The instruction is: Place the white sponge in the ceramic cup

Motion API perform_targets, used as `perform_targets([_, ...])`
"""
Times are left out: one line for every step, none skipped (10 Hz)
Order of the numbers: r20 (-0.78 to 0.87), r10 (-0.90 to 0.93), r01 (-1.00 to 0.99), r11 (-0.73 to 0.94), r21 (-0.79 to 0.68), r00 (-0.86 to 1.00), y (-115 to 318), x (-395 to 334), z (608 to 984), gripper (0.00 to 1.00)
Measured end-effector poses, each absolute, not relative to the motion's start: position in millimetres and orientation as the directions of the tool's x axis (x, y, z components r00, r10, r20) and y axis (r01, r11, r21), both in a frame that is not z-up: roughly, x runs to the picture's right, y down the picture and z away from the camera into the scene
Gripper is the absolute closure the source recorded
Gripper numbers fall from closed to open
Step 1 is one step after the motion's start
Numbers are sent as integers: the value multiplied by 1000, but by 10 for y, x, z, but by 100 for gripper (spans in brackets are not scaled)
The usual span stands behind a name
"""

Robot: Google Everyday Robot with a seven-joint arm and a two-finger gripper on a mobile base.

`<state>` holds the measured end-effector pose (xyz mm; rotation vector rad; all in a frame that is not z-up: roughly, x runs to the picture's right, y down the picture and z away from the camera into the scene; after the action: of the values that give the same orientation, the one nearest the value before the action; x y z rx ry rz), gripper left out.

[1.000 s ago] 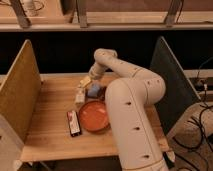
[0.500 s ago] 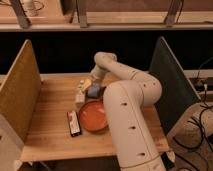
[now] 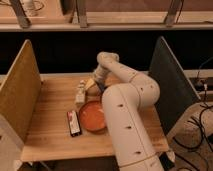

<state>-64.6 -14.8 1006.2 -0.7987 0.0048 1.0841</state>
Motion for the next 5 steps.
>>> perform_targets([-381, 784, -791, 217, -572, 490, -142, -624, 10081, 20])
perform_targets([-385, 784, -794, 213, -570, 487, -129, -620, 10094, 20])
perform_targets([-389, 783, -794, 209, -570, 486, -110, -618, 10109, 24])
perform_targets([-387, 782, -791, 209, -575, 488, -90, -632, 10123, 34])
perform_targets([-384, 782, -787, 210, -580, 491, -78, -644, 10133, 42])
